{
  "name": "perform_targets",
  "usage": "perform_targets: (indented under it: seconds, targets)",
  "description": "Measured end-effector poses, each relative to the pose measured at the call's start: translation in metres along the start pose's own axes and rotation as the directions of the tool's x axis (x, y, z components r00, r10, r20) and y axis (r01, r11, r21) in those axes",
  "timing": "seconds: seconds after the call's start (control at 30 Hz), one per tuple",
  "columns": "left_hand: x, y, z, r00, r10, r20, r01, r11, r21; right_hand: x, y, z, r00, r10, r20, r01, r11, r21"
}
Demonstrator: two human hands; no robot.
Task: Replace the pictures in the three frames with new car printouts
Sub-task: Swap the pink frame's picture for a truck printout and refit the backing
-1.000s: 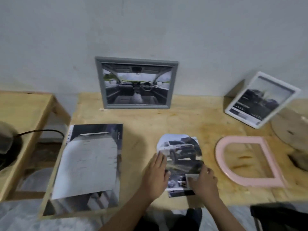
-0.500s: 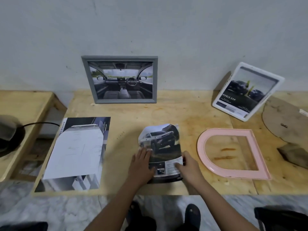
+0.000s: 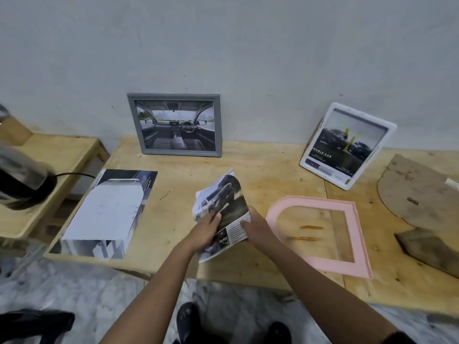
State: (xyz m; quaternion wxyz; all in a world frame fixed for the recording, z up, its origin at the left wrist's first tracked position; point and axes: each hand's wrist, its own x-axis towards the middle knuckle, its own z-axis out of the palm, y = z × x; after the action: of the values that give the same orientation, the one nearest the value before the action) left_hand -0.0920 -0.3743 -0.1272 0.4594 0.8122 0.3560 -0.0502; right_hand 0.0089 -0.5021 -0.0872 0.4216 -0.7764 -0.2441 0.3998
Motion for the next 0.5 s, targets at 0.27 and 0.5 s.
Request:
perform_targets:
  seconds: [0.27,0.5]
  targets:
    - [-0.006,-0.03,0.052,0.99,-0.054,-0.13,0.084,0.968,0.238,-0.004,0.031,0.014,0.996,-0.056,0.069,0.088,0.725,-0.683]
    - [-0.025,-0.008,0.039,0.971,0.091,-0.219,-0.084,0.996,0.037,-0.028,0.008,0.011,0.926,-0.351,0.138,0.377,0.874,-0.308]
